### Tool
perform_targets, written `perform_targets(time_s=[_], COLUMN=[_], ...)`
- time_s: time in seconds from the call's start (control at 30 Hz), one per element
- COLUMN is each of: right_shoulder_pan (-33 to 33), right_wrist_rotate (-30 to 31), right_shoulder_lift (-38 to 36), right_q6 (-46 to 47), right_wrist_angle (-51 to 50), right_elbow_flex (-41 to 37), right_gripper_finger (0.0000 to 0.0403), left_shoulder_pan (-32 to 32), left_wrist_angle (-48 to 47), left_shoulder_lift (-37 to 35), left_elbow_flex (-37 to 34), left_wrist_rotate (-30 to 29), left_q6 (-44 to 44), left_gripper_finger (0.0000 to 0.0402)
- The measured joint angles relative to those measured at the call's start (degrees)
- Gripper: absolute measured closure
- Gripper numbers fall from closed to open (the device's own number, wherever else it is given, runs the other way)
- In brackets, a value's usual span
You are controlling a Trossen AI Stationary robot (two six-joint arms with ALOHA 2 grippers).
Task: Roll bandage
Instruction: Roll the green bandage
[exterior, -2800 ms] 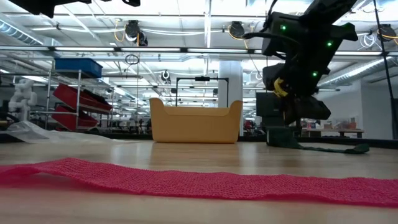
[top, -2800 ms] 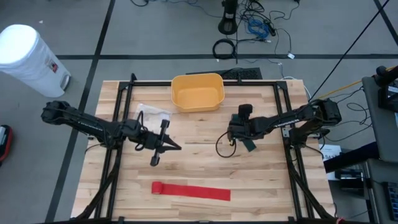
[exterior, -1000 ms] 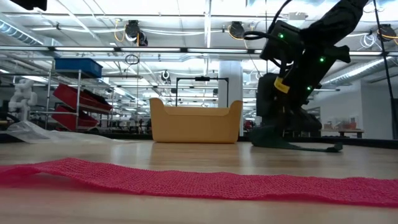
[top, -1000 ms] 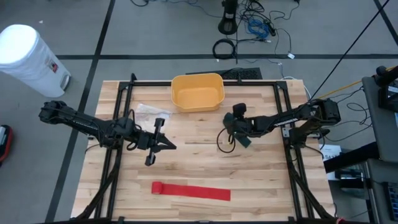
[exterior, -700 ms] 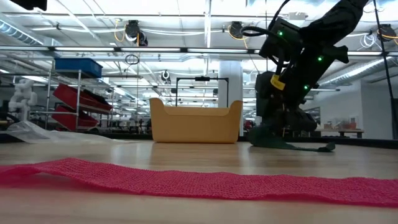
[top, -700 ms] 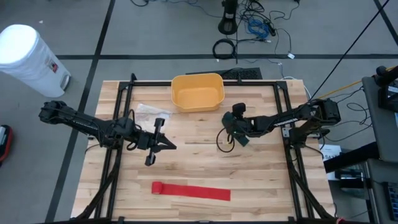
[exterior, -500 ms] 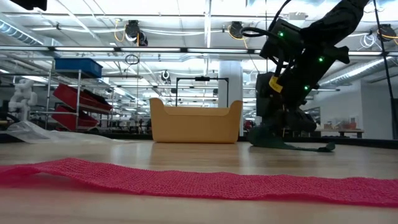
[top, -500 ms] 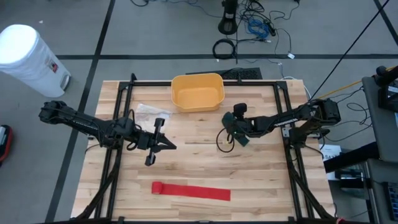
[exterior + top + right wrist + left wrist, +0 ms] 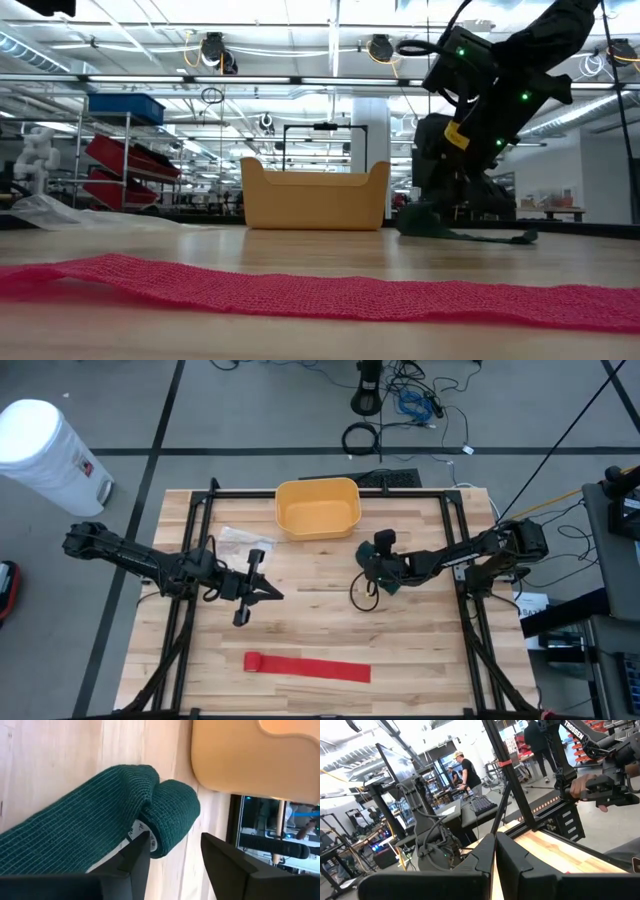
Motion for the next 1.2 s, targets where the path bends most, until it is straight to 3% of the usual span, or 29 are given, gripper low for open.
perform_targets(time_s=[0.5,0.67,1.2], right_shoulder_pan=[0.0,0.2,0.1], right_wrist_rotate=[0.0,4.7,3.9], right_shoulder_lift=[3.4,7.9,7.3], right_q6=[-0.8,-0.2,-1.0], right_wrist_angle=[0.5,2.7,9.8], right_elbow_flex=[0.0,0.0,0.0], right_gripper_finger=[0.0228,0.0228,0.0258], left_shoulder_pan=[0.0,0.0,0.0], left_wrist_angle=[-0.1,-0.2,-0.4], left_shoulder_lift=[0.0,0.0,0.0], left_elbow_flex=[0.0,0.0,0.0], left_wrist_rotate=[0.0,0.0,0.0], left_q6=[0.0,0.0,0.4], left_gripper_finger=[0.0379,0.0379,0.0379])
